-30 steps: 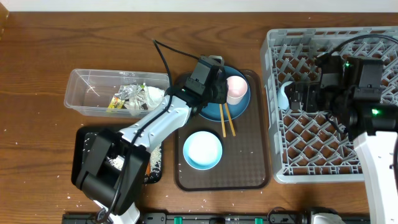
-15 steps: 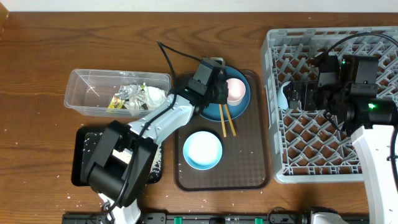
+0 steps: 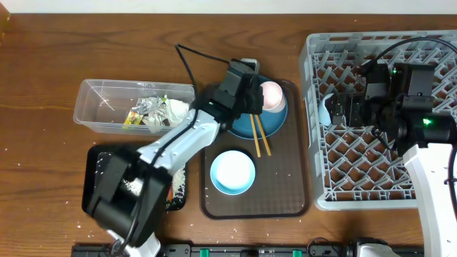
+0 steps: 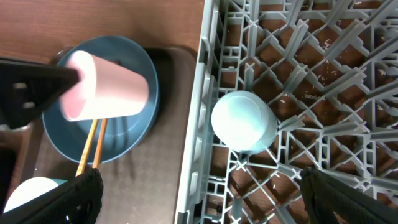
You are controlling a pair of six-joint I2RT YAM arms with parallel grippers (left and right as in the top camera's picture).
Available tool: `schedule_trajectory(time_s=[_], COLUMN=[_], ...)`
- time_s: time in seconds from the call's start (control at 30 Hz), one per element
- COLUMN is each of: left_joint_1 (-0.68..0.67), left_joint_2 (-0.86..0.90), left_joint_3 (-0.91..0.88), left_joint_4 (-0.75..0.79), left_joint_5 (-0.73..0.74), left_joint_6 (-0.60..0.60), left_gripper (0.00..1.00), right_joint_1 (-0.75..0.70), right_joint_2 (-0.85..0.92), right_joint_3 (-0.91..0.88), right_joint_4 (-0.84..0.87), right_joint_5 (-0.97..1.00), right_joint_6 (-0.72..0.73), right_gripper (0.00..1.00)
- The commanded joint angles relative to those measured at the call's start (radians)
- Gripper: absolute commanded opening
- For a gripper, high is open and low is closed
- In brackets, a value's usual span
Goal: Sort waste into correct bins and load items into the dishwasher rack
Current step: 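Grasp the pink cup with the left gripper and lift it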
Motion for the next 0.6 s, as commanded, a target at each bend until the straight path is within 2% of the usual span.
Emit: schedule_trajectory(time_s=[0.0, 0.1, 0.2, 0.33, 0.47, 0.57], left_joint_1=[0.033, 0.123, 0.245, 0.408, 0.495, 0.496], left_joint_2=[-0.099, -0.149, -0.169, -0.163, -0.163, -0.163], left_joint_3=[0.006, 0.006, 0.006, 0.006, 0.006, 0.006], left_joint_4=[-0.026, -0.037, -0.033, -0.023, -0.023, -0.023], left_joint_5=[0.12, 0.392, 0.674, 1.03, 1.249, 1.31], left_joint_6=[0.003, -0.009, -0.071, -0.13, -0.13, -0.129], left_gripper=[0.06, 0.06, 0.06, 0.06, 0.06, 0.06], right_joint_1=[0.011, 0.011, 0.011, 0.011, 0.011, 0.011], right_joint_2=[0.001, 0.001, 0.001, 0.001, 0.001, 0.001], right_joint_3=[0.008, 0.008, 0.008, 0.008, 0.008, 0.008], right_joint_4=[-0.001, -0.003, 0.0, 0.007, 0.006, 0.006], right_joint_5=[0.0, -0.009, -0.075, -0.364, -0.632, -0.775], right_joint_6=[-0.005, -0.005, -0.011, -0.174, -0.315, -0.391], right_gripper=[0.99, 0.99, 0.99, 0.99, 0.99, 0.99])
